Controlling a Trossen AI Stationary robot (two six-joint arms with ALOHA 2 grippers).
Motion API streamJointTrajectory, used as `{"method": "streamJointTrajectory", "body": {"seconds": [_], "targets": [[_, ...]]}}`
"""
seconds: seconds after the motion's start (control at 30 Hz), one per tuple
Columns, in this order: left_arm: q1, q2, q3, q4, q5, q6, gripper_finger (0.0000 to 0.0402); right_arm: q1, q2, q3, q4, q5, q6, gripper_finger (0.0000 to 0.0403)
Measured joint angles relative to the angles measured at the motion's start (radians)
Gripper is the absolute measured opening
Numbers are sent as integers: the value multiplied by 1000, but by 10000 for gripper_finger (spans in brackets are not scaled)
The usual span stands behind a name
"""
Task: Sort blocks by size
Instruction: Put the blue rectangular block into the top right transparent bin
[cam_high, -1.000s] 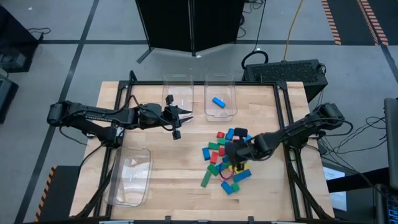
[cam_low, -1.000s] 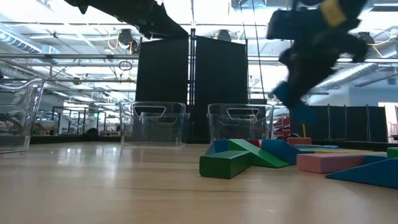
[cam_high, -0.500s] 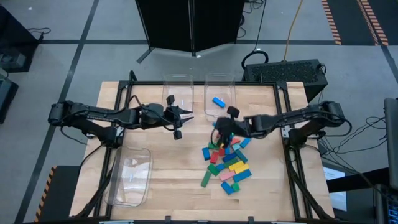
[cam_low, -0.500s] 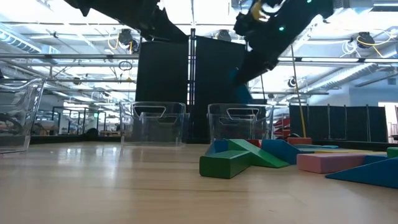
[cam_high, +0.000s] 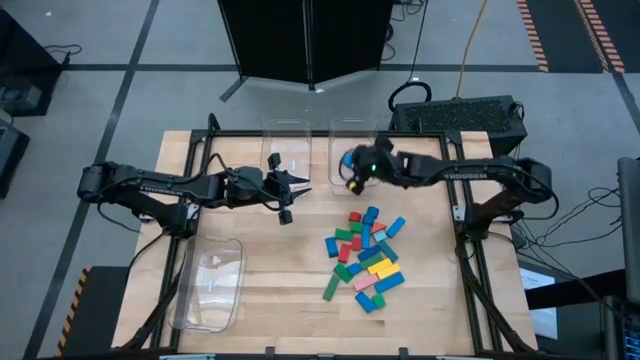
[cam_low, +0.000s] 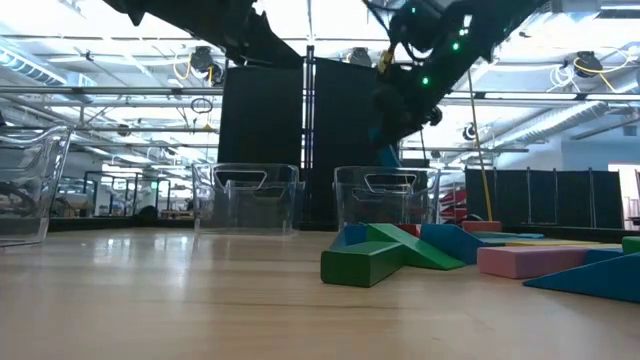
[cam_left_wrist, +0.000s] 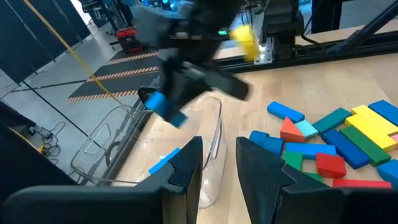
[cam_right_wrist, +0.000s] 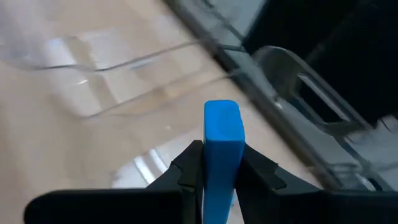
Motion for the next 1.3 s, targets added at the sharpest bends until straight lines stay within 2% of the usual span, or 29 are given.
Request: {"method": "streamJointTrajectory", "body": {"seconds": [0.27,0.43,0.63,0.77,1.13,1.3], "targets": [[0,0,0,12,-4,0,100,-188,13,0,35,-192,110,57],[0,0,0,29,-4,1,100,-255,61,0,57,-287,141,57],[0,0,0,28,-4,0,100,-262,110,0,100,-292,129,57],[0,0,0,26,-4,0,100,-264,139,0,122,-341,106,57],[0,0,0,26,-4,0,100,-264,203,1,167,-341,80,81],[0,0,0,26,-4,0,100,-264,244,23,161,-342,77,80]]}}
